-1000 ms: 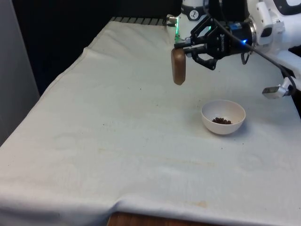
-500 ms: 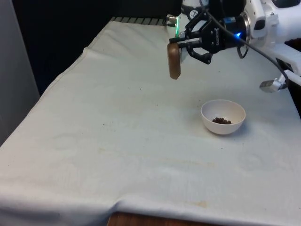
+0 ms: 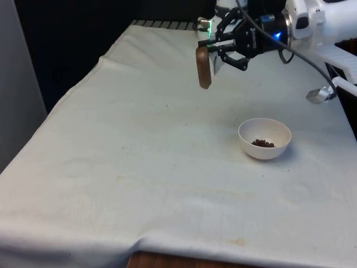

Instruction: Pour the coffee beans from the cup into the bowl.

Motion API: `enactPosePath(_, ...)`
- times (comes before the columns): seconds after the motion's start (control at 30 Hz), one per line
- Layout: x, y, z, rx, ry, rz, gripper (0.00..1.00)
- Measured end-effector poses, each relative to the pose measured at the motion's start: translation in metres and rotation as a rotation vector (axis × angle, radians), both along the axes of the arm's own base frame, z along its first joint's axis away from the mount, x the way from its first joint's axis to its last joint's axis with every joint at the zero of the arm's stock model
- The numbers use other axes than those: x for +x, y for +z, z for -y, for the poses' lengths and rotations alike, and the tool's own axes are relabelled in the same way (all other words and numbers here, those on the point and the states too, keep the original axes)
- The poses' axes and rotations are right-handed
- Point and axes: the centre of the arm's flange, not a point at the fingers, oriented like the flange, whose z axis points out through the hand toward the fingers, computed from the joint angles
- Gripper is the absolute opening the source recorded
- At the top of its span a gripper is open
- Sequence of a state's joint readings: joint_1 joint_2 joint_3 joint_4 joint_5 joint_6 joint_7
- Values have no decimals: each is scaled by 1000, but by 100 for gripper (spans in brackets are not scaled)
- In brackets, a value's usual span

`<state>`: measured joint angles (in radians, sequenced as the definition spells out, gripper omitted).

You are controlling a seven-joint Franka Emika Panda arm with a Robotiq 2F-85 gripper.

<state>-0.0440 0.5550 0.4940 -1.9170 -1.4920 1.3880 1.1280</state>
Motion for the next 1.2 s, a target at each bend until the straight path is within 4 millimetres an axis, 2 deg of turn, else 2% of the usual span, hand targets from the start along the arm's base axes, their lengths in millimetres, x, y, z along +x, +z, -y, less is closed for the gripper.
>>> enactPosePath(0.57, -1, 0, 11, 90, -57, -3, 0)
enactPosePath(1.2, 4, -7, 42, 192, -82, 0, 0)
